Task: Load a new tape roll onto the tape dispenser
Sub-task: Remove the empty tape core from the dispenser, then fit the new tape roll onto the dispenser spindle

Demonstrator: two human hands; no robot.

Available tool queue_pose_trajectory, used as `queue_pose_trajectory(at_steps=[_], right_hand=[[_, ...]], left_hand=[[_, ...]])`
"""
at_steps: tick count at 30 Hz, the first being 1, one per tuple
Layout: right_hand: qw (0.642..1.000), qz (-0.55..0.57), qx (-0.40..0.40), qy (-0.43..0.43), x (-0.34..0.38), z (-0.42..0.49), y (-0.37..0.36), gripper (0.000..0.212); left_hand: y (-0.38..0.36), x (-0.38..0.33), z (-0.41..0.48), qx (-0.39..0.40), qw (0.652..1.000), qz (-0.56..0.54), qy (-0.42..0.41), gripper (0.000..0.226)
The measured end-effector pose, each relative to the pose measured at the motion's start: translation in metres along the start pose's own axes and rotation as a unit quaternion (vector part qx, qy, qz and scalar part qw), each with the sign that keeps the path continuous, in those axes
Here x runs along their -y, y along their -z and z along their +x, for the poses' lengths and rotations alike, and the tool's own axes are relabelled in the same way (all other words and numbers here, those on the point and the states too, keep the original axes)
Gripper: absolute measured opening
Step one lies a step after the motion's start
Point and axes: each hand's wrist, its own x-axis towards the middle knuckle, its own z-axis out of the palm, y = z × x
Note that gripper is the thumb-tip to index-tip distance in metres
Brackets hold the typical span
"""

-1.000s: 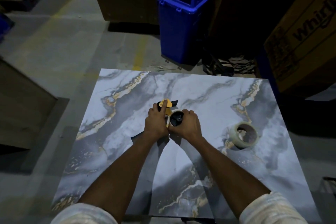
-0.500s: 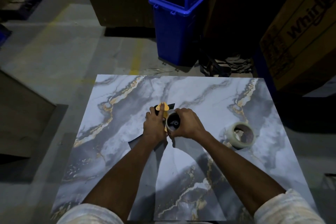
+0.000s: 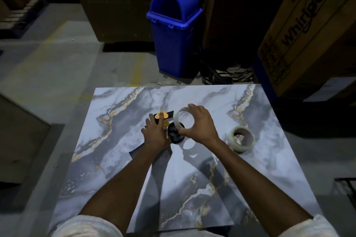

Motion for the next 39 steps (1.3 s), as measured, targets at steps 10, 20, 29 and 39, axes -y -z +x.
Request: queue_pose_trajectory(at_steps=[10, 20, 29, 39], right_hand=[[0.96, 0.209, -0.004, -0.188, -0.056, -0.074, 0.02, 0.091], [0.97, 0.01, -0.168, -0.174, -0.171, -0.195, 0.077, 0.077], [0.977, 0.026, -0.103, -0.185, -0.228, -0.238, 0.088, 0.067], [0.985, -0.08, -0.062, -0.142, -0.209, -0.211, 0.086, 0.087]], left_hand=[[-0.011, -0.033, -0.061, -0.135, 0.975, -0.157, -0.08, 0.046], [-0.066, -0.115, -0.134, 0.013, 0.961, -0.276, -0.02, 0.065], [-0.084, -0.158, -0.165, 0.057, 0.973, -0.223, -0.024, 0.078], [-0.081, -0.159, -0.168, 0.065, 0.977, -0.201, -0.017, 0.083]])
